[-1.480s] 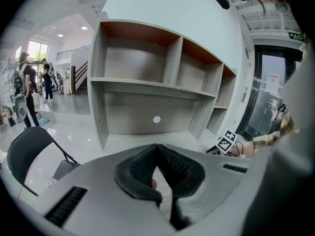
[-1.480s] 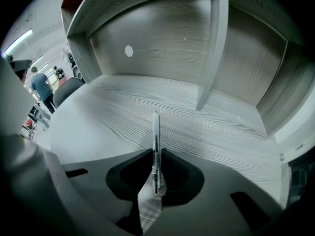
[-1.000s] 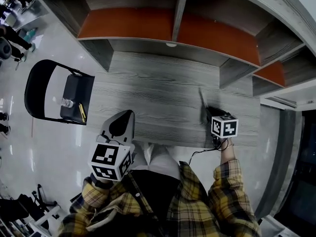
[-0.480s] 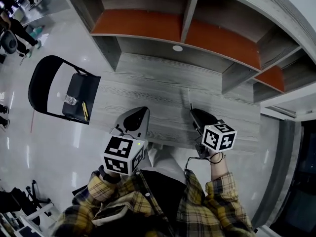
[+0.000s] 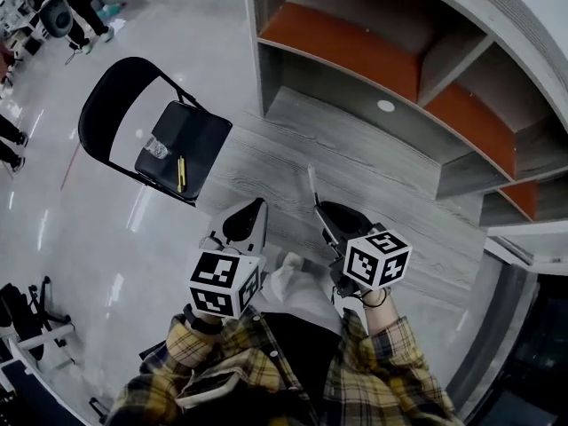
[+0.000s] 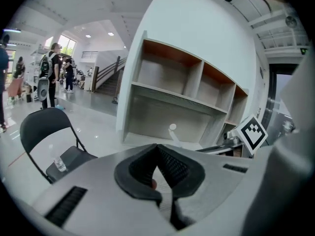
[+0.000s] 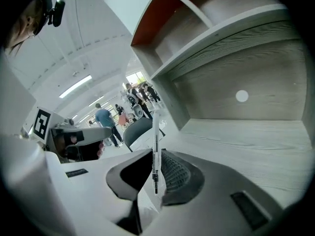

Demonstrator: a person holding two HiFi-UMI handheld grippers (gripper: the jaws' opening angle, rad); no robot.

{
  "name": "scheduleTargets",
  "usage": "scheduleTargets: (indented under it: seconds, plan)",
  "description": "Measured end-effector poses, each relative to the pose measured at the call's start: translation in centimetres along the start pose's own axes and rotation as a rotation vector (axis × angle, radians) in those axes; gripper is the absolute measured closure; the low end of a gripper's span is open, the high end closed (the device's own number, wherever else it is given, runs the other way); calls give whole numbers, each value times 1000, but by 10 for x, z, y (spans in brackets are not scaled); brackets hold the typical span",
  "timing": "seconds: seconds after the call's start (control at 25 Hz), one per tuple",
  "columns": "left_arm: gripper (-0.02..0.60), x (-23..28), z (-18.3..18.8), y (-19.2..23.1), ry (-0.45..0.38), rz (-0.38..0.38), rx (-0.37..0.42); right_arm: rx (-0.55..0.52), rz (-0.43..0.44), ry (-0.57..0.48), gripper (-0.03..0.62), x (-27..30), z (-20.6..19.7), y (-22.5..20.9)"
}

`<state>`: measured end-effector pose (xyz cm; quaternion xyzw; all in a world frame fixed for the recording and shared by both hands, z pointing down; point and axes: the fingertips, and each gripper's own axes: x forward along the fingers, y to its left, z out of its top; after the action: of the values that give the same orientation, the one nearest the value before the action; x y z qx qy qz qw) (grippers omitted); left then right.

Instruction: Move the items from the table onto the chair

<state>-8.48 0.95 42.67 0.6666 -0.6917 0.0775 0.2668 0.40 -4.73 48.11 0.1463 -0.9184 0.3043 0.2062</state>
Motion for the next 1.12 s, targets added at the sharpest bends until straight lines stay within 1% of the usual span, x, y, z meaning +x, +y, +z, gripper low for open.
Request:
scheduleTargets:
  seconds: [0.12,0.28,0.48,0.64,0.76,0.88,1.0,1.12]
  plan:
    - [578,-15,-7,48,-2,50,-52,-6,38,41,530,40,-1,28]
    - [578,-34,-14,121,5,94,-90,-1,65,85,530,105,-5,66]
    - [578,-60,-17,218,29,132,-102,2,91,137,529,194,-12,128]
    - [578,-62,-24,292,60,152,-98,-12,106,181,529,268,-20,164]
    - [578,-50,-37,340,92,150,-113,-17,110,210,529,323,-29,177]
    - [578,-41,-55,386,127,146,-137,11,100,228,530,377,-40,184]
    - [578,-36,-75,422,162,142,-167,38,63,255,529,423,-57,184]
    - [578,-30,-102,454,197,148,-193,44,17,291,528,465,-78,174]
